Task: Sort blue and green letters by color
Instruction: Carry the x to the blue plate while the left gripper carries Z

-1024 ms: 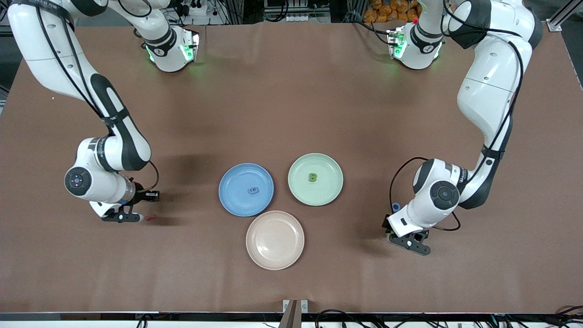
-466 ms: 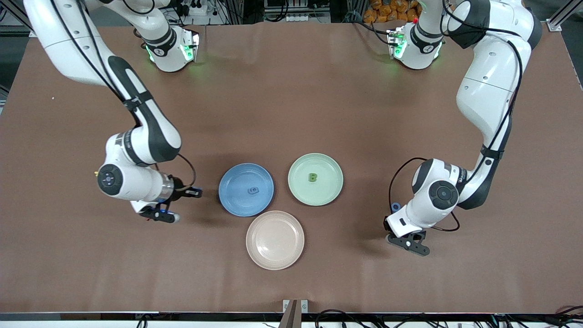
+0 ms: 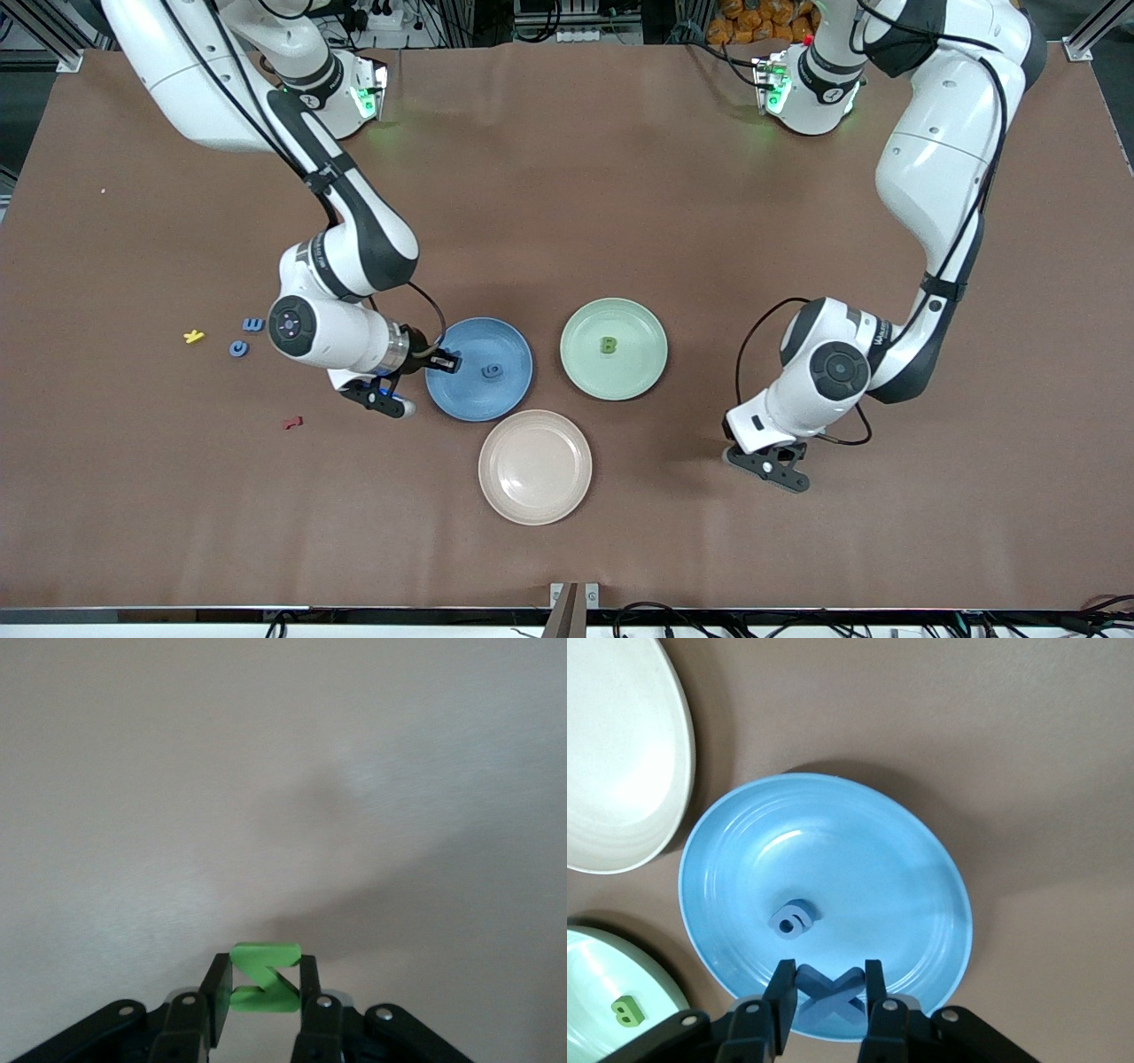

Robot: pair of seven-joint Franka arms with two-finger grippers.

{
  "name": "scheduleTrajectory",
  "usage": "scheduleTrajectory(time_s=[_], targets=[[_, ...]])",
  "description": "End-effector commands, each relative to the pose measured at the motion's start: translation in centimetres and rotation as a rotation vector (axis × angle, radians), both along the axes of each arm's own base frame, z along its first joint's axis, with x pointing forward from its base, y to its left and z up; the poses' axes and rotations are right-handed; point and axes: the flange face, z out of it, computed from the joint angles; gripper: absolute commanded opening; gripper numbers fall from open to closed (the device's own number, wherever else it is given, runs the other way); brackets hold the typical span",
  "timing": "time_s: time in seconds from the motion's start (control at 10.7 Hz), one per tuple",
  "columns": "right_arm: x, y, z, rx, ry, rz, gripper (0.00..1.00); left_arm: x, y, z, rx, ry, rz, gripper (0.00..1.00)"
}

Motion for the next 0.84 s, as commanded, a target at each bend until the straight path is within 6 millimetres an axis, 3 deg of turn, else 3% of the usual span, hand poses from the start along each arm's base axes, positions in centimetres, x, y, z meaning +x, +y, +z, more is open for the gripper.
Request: scheduleTrajectory(time_s=[0.0, 0.09, 0.28, 0.47, 0.74], targets=[[1.2, -2.5, -0.3, 0.005, 0.001, -0.021, 1.00, -2.5, -5.0, 1.5, -0.027, 0.069, 0.087, 0.00], [1.2, -3.0, -0.4, 0.009, -0.007, 0.013, 1.00, -3.7, -7.6, 2.0, -0.031, 0.077, 0.132, 0.00], [2.0, -7.0, 0.0, 0.001, 0.011, 0.040, 1.00, -6.2, -11.9, 2.7, -0.017, 0.116, 0.214, 0.00], [2.8, -14.1, 0.1, -0.085, 0.004, 0.197, 1.00, -8.9, -16.2, 3.9, -0.033, 0.142, 0.245, 0.00], [3.1, -24.0, -0.1, -0.150, 0.002, 0.340, 1.00, -12.2, -20.8, 2.9, -0.039, 0.170, 0.357, 0.00]])
